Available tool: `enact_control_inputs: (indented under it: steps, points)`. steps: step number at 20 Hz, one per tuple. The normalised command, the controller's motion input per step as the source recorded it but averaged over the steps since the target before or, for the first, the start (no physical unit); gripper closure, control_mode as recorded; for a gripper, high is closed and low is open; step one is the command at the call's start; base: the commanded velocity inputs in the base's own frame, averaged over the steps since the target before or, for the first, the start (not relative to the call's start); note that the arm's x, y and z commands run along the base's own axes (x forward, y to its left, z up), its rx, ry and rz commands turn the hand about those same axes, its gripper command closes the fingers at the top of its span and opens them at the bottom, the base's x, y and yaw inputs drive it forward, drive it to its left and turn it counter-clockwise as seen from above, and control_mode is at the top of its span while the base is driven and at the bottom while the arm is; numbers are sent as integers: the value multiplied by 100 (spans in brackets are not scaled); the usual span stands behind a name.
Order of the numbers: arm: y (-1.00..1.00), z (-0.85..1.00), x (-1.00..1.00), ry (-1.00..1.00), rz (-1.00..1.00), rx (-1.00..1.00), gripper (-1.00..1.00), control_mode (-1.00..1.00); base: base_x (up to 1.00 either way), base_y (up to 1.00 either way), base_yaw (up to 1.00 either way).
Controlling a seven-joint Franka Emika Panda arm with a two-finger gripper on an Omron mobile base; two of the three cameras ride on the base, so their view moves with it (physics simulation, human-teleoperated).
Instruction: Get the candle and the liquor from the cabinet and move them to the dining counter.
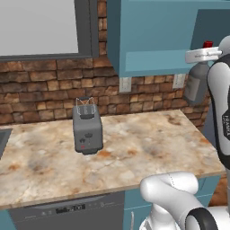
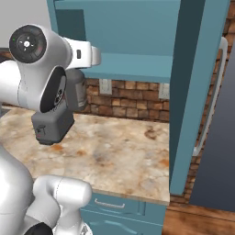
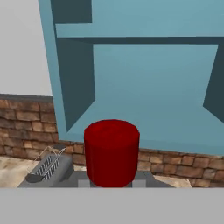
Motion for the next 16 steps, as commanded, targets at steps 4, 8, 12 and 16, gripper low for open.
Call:
enact_control_inputs:
  steps: [4, 8, 12, 16]
  points:
    - [0, -1, 0, 0, 0, 0, 100, -100, 0, 0, 0]
    - [0, 0, 0, 0, 0, 0, 100, -100, 0, 0, 0]
    - [0, 0, 0, 0, 0, 0, 100, 100, -4, 0, 0]
    - [0, 0, 0, 0, 0, 0, 100, 100, -74, 14, 0]
